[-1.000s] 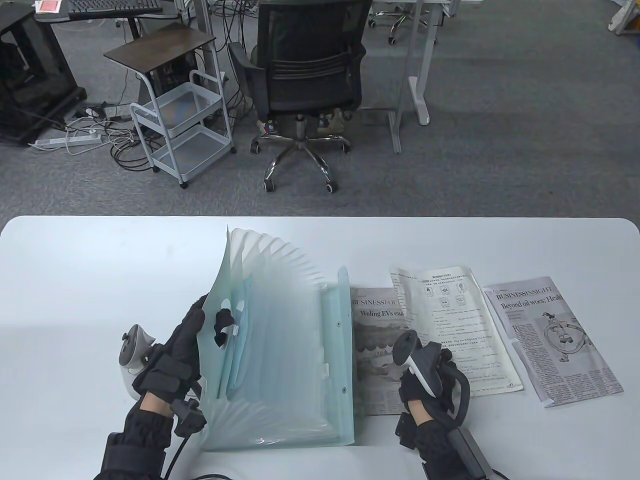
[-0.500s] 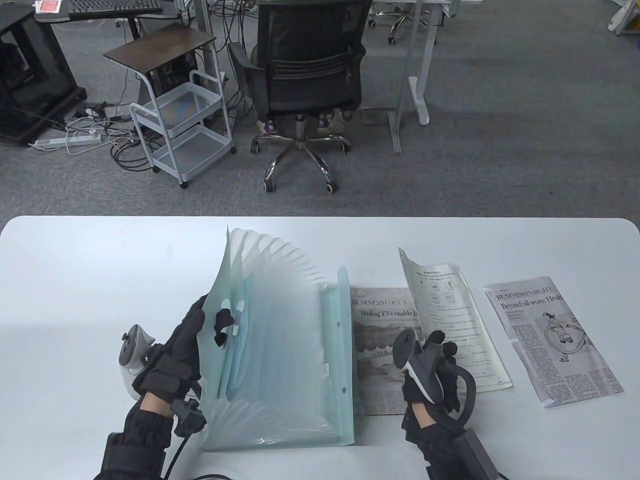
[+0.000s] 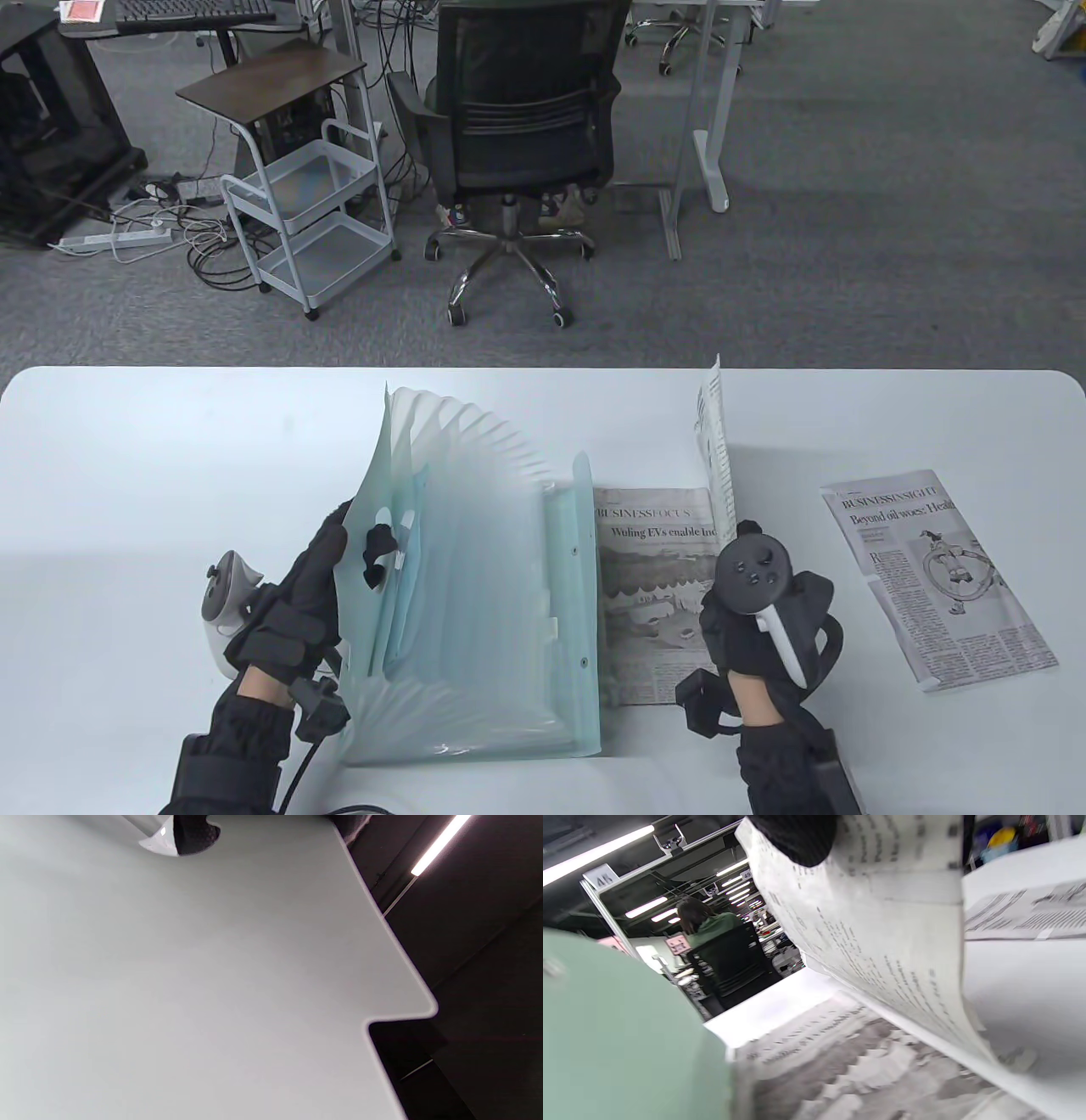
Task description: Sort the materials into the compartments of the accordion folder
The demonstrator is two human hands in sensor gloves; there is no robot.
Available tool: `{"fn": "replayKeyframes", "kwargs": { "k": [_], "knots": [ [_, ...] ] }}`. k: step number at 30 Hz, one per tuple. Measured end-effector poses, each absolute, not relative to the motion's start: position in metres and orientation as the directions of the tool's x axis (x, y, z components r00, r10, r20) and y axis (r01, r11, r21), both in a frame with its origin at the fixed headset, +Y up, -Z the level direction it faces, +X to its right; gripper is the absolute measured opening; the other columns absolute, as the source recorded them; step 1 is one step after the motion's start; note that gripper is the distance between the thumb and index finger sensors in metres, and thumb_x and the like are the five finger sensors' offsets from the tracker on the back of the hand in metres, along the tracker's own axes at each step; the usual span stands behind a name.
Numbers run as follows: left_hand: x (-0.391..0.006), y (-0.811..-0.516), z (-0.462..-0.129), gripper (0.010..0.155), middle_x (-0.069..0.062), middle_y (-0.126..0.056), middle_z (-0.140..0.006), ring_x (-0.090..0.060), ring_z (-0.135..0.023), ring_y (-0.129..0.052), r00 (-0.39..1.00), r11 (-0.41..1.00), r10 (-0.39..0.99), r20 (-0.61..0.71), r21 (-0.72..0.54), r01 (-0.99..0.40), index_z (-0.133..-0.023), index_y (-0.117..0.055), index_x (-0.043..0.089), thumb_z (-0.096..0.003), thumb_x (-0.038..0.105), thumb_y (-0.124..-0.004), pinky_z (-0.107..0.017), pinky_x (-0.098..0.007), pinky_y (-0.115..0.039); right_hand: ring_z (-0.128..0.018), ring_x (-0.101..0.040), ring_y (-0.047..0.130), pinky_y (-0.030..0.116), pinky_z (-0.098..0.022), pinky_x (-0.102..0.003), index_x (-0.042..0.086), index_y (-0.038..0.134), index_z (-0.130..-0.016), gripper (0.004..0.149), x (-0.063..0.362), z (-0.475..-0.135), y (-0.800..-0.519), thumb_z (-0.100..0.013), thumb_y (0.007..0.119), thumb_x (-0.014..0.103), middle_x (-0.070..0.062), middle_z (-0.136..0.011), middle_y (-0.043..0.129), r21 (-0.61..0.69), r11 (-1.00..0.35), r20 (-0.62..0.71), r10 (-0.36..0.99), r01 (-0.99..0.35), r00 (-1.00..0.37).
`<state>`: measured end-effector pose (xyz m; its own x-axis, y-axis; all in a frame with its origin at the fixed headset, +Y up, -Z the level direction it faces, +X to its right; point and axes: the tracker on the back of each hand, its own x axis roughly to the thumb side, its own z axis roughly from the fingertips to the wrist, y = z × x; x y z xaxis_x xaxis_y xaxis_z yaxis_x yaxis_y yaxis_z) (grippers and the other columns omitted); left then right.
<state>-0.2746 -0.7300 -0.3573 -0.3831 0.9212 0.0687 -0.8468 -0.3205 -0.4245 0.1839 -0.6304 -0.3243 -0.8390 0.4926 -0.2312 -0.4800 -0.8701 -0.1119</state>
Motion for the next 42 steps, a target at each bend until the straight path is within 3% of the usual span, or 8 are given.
{"fn": "replayKeyframes", "kwargs": {
  "k": [7, 14, 24, 31, 42],
  "knots": [
    [-0.274, -0.73, -0.357, 0.071, -0.023, -0.053, -0.114, -0.057, -0.115, -0.012, -0.383, -0.321, 0.921, 0.068, -0.425, -0.847, -0.124, -0.022, 0.006, -0.0749, 0.046, -0.054, -0.072, -0.071, -0.018, -0.08, -0.044, 0.092, 0.082, -0.056, -0.048, -0.001, 0.039, -0.113, 0.054, 0.201, -0.319, -0.583, -0.064, 0.058, 0.008, -0.032, -0.106, 0.065, -0.064, -0.718, -0.153, 0.693, -0.693, -0.704],
    [-0.274, -0.73, -0.357, 0.071, -0.023, -0.054, -0.114, -0.057, -0.115, -0.012, -0.383, -0.321, 0.921, 0.068, -0.425, -0.847, -0.124, -0.022, 0.006, -0.0749, 0.046, -0.054, -0.072, -0.071, -0.018, -0.078, -0.045, 0.092, 0.082, -0.054, -0.049, -0.001, 0.041, -0.113, 0.053, 0.202, -0.313, -0.538, -0.064, 0.058, 0.007, -0.033, -0.106, 0.065, -0.084, -0.671, -0.121, 0.74, -0.736, -0.661],
    [-0.274, -0.73, -0.357, 0.071, -0.023, -0.053, -0.114, -0.058, -0.115, -0.012, -0.391, -0.328, 0.918, 0.068, -0.424, -0.844, -0.124, -0.022, 0.006, -0.0749, 0.046, -0.054, -0.072, -0.071, -0.018, -0.077, -0.045, 0.093, 0.083, -0.053, -0.048, -0.003, 0.041, -0.113, 0.053, 0.178, -0.305, -0.476, -0.064, 0.058, 0.007, -0.034, -0.105, 0.066, -0.052, -0.482, 0.049, 0.874, -0.875, -0.484],
    [-0.275, -0.729, -0.357, 0.071, -0.023, -0.053, -0.114, -0.057, -0.115, -0.012, -0.392, -0.329, 0.917, 0.069, -0.424, -0.844, -0.124, -0.022, 0.006, -0.075, 0.046, -0.054, -0.072, -0.071, -0.018, -0.076, -0.043, 0.094, 0.084, -0.052, -0.046, -0.003, 0.04, -0.113, 0.053, 0.148, -0.314, -0.469, -0.064, 0.057, 0.008, -0.034, -0.104, 0.067, 0.103, -0.36, 0.102, 0.931, -0.927, -0.35],
    [-0.276, -0.729, -0.357, 0.071, -0.023, -0.053, -0.114, -0.057, -0.115, -0.012, -0.394, -0.33, 0.917, 0.07, -0.424, -0.844, -0.124, -0.022, 0.006, -0.075, 0.046, -0.054, -0.072, -0.071, -0.018, -0.075, -0.042, 0.096, 0.086, -0.052, -0.045, -0.005, 0.04, -0.112, 0.053, 0.123, -0.324, -0.489, -0.064, 0.057, 0.008, -0.035, -0.103, 0.067, 0.311, -0.16, 0.002, 0.986, -0.937, -0.167]
  ]
}}
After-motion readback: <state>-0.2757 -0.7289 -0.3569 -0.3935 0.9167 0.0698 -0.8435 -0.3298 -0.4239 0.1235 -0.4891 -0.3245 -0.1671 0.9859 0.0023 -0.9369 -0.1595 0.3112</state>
